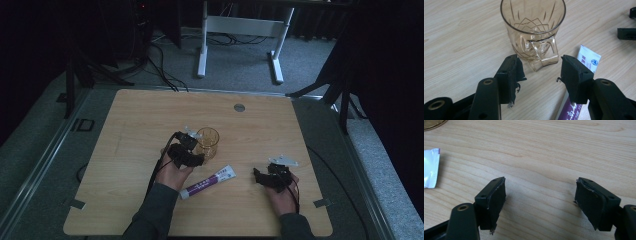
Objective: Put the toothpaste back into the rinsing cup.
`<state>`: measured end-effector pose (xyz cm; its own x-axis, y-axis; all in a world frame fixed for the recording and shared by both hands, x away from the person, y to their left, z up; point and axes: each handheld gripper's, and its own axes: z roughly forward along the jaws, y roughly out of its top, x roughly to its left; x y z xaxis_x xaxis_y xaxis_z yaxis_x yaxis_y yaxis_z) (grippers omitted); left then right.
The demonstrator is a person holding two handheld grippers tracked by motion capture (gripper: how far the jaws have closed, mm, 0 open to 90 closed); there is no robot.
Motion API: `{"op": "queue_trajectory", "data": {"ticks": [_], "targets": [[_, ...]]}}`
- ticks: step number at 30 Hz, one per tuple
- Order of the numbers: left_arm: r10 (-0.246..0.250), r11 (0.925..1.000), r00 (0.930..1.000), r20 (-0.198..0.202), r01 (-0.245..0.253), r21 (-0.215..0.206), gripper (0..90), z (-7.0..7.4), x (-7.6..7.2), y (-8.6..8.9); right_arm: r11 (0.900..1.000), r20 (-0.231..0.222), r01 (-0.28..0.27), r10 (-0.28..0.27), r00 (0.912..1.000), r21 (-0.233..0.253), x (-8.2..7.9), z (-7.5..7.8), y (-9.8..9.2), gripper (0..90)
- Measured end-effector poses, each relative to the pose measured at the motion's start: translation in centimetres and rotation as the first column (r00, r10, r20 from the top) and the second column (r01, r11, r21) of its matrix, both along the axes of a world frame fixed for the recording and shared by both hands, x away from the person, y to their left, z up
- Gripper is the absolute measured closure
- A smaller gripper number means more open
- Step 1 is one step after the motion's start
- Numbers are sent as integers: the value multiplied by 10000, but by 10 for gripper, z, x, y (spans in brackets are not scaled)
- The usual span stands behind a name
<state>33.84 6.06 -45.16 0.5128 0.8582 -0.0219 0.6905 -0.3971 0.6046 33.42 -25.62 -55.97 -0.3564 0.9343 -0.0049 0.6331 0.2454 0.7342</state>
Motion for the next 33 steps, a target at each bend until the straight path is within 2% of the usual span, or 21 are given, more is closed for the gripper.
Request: {"op": "queue_trajectory", "data": {"ticks": [13, 26, 33], "targets": [[-618, 9972, 9975, -350, 631, 391, 473, -3, 0, -13, 10000, 6, 0, 0, 10000, 5, 0, 0, 0, 246], [-915, 9934, 9945, -513, 948, 646, 484, -3, 1, -21, 10000, 10, -10, 10, 10000, -4, 0, 0, 0, 246], [-1176, 9880, 9910, -638, 1232, 931, 496, -4, 1, -28, 10000, 10, -12, 12, 10000, -4, 0, 0, 0, 245]]}}
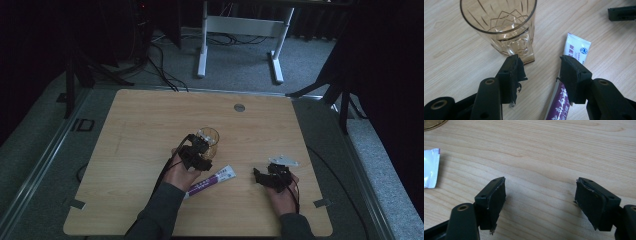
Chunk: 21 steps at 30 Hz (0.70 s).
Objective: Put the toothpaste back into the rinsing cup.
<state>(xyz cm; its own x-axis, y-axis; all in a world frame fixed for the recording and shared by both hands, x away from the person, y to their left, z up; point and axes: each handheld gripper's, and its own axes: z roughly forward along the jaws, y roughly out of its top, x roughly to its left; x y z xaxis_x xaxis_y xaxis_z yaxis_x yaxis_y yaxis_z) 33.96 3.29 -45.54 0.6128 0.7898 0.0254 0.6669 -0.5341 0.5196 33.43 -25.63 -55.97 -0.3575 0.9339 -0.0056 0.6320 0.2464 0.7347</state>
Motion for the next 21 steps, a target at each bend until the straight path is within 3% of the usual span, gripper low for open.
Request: {"op": "queue_trajectory", "data": {"ticks": [21], "targets": [[-619, 9968, 9978, -244, 631, 496, 501, -3, -5, -14, 10000, -17, -9, 9, 10000, -5, 0, 0, 0, 244]]}}
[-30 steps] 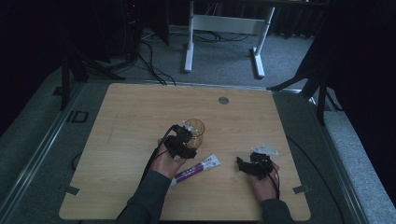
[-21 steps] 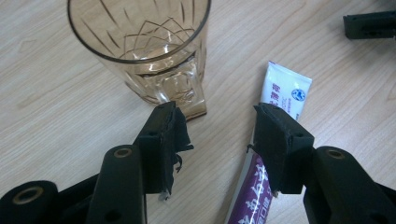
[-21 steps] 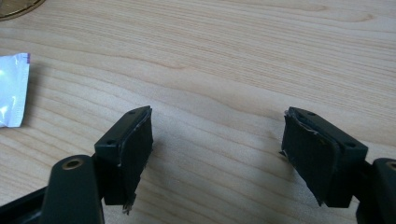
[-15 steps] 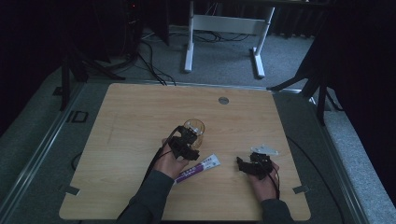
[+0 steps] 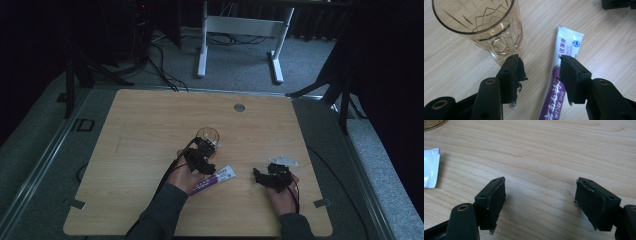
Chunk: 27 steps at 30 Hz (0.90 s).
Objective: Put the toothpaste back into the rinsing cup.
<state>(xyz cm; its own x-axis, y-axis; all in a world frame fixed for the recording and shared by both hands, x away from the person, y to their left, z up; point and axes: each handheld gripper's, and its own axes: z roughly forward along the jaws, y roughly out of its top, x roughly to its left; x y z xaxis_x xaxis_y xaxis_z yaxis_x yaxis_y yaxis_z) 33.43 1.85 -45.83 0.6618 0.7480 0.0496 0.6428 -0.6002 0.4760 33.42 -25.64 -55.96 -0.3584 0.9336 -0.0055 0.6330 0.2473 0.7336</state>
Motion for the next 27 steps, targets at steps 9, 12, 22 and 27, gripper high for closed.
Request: {"op": "queue_trajectory", "data": {"ticks": [9, 12, 22, 27], "targets": [[-380, 9992, 9992, -101, 381, 135, 510, 1, -5, -7, 10000, -1, 1, -1, 10000, 2, 0, 0, 0, 244], [-455, 9988, 9989, -138, 457, 164, 510, 0, -6, -9, 10000, 2, 1, -1, 10000, 2, 0, 0, 0, 244], [-734, 9966, 9969, -287, 744, 356, 512, -2, -10, -17, 10000, -7, 9, -9, 10000, 9, 0, 0, 0, 244], [-866, 9949, 9955, -385, 884, 481, 517, -5, -11, -20, 10000, -7, 11, -11, 10000, 12, 0, 0, 0, 244]]}}
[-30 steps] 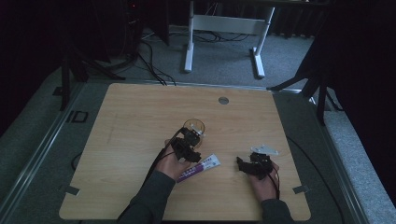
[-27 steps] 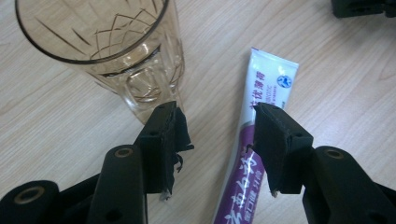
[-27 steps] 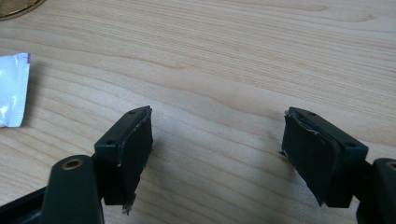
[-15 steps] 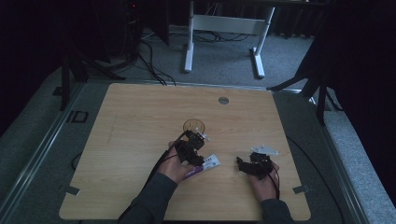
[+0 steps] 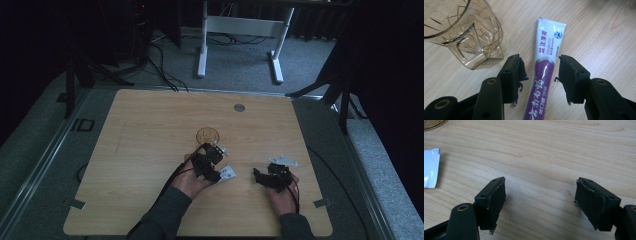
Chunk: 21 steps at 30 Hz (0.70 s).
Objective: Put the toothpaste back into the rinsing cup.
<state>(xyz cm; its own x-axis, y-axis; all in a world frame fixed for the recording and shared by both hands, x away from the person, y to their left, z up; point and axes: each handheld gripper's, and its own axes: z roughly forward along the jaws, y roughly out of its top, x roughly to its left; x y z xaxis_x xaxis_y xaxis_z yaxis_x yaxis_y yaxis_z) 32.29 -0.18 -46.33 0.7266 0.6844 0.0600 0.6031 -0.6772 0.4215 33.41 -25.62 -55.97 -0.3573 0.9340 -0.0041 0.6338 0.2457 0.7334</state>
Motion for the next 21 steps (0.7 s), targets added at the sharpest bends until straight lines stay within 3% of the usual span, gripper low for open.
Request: {"op": "queue_trajectory", "data": {"ticks": [21], "targets": [[-406, 9936, 9979, -510, 457, 1032, 521, -11, -1, -9, 10000, 0, 19, -19, 10000, 22, 0, 0, 0, 244]]}}
